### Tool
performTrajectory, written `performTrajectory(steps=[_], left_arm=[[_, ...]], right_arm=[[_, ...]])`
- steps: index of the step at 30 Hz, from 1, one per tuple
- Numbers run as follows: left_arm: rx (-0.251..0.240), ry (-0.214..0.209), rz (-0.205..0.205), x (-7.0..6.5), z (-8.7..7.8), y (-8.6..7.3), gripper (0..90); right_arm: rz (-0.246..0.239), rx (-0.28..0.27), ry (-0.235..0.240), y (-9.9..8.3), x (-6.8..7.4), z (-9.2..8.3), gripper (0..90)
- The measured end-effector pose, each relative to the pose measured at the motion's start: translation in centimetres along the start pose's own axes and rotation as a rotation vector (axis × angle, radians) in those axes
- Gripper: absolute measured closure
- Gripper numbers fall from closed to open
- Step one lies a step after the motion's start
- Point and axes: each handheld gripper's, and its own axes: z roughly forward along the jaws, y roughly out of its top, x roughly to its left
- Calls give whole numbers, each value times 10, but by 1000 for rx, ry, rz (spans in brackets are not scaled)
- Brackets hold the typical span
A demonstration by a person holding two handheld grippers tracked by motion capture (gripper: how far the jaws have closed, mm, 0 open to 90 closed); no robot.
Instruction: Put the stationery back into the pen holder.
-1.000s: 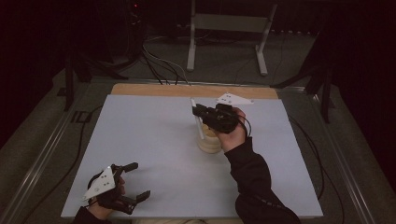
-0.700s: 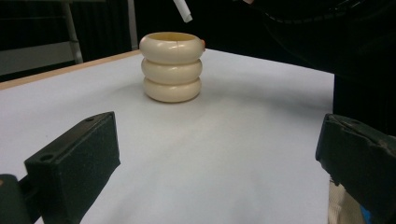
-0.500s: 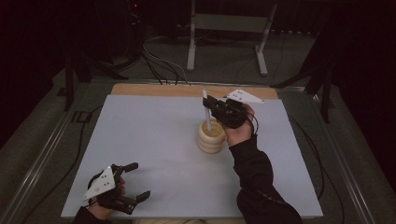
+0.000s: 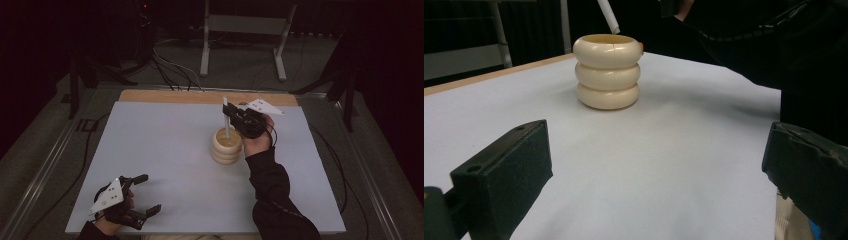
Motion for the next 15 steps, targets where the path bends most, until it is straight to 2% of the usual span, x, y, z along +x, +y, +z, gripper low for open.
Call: performTrajectory(steps=[7,15], left_arm=[[0,-2,3,0,0,0,2],[1,0,4,0,0,0,2]], right_arm=[[27,0,3,-10,-6,6,782],[24,17,0,-19,-7,11,782]])
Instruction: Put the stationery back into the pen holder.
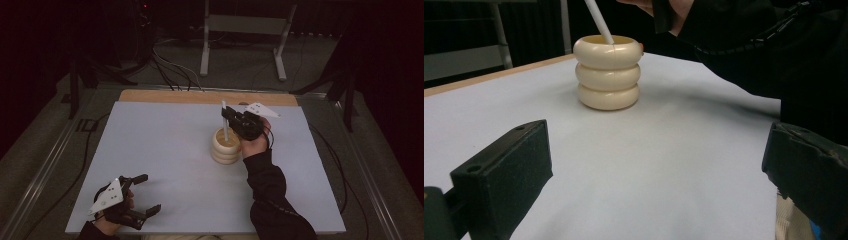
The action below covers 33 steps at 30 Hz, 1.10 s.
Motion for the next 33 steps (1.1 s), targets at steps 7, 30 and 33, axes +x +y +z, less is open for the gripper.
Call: performTrajectory(steps=[7,30,33], left_arm=[[-1,-1,1,0,0,0,2],[4,3,2,0,0,0,2],[5,4,1,0,0,0,2]], right_arm=[[15,5,3,-7,-3,2,781],[62,119,-40,-24,-8,0,774],[56,136,-46,-24,-8,-1,774]])
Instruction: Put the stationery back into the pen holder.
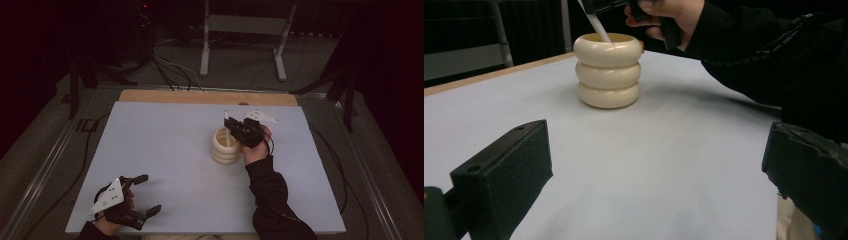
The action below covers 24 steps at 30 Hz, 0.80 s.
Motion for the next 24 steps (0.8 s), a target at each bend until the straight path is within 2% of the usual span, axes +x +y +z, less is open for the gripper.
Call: performTrajectory(steps=[9,13,19,23,24], left_arm=[[2,0,-1,0,0,0,2],[2,1,-1,0,0,0,2],[2,0,-1,0,0,0,2],[0,0,-3,0,0,0,2],[0,0,-3,0,0,0,2]], right_arm=[[28,40,10,-1,-3,-1,773],[16,62,8,-1,-2,-2,770],[28,73,11,2,-2,-3,638],[17,72,21,7,1,-5,383],[17,72,21,7,1,-5,383]])
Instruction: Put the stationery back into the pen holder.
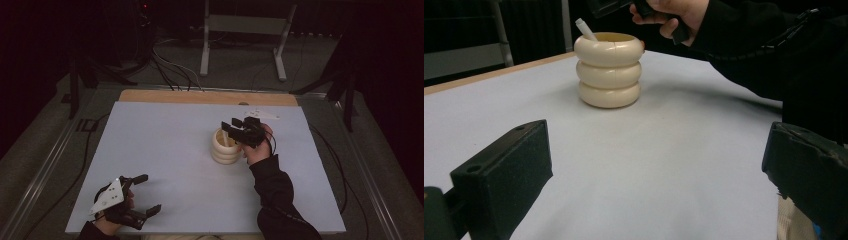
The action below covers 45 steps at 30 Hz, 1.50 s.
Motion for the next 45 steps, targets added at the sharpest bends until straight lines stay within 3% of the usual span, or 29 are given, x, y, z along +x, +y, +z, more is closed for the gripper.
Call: performTrajectory(steps=[1,8,12,13,16,18,25,30,37,40,43,45], left_arm=[[1,0,0,0,0,0,2],[1,-1,0,0,0,0,2],[2,-1,-1,0,0,0,2],[1,-2,-1,0,0,0,2],[1,-2,-1,0,0,0,2],[1,-1,2,-1,0,0,2],[2,-3,-1,0,0,0,2],[4,-2,-1,-1,0,0,2],[-1,0,1,-1,-1,1,2],[0,-1,-2,0,0,0,2],[0,-2,-1,0,1,1,2],[0,2,-5,0,1,1,2]], right_arm=[[-26,10,-15,2,4,-1,279],[-67,44,-17,6,11,-2,195],[-94,70,21,7,13,-3,105],[-115,100,69,7,13,-3,28],[-127,130,83,7,14,-3,0],[-122,137,107,7,13,-3,0],[-129,141,120,6,12,-3,0],[-129,153,165,6,10,-4,0],[-139,162,172,7,7,-6,0],[-154,157,173,8,4,-11,0],[-157,144,205,8,-2,-16,0],[-162,135,195,8,-5,-20,0]])
